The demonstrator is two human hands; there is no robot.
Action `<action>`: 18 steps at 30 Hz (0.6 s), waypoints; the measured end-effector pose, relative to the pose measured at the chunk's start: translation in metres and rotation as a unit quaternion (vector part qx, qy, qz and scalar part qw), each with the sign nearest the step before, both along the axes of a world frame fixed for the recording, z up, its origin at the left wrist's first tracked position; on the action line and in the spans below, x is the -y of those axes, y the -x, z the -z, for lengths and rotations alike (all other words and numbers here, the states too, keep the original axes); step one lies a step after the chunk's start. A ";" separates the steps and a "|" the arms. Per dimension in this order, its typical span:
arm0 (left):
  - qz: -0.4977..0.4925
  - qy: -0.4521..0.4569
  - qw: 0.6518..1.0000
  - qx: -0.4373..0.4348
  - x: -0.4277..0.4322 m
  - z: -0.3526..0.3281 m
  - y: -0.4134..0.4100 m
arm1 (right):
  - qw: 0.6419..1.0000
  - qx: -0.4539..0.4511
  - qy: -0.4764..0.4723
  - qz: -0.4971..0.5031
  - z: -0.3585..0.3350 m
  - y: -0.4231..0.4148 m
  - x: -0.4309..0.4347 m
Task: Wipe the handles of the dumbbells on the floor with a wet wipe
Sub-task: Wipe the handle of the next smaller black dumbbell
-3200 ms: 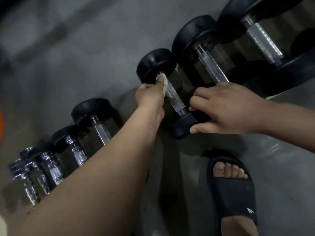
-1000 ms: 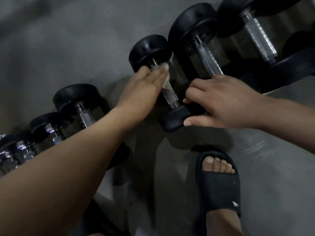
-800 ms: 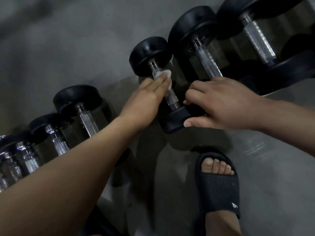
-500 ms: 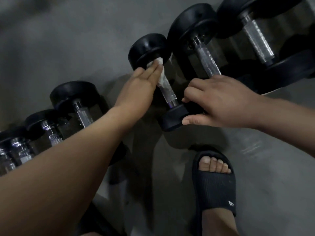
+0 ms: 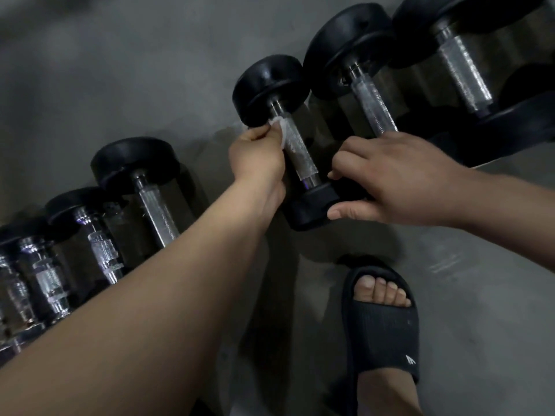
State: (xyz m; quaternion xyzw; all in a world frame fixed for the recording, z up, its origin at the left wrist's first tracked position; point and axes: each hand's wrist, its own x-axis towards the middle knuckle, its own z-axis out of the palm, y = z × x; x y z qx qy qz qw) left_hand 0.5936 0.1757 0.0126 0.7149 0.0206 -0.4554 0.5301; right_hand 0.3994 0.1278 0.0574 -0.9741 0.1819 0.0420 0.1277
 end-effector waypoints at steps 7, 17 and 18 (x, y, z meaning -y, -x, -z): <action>0.041 -0.029 0.998 -0.027 0.002 -0.007 -0.009 | 1.000 0.004 -0.001 -0.006 0.000 0.000 0.000; 0.152 -0.051 0.987 -0.019 -0.020 0.003 -0.002 | 1.000 -0.001 0.001 -0.003 0.000 -0.001 0.000; 0.147 -0.041 0.988 -0.033 -0.017 0.002 -0.002 | 1.000 0.002 0.003 -0.003 0.000 0.000 0.000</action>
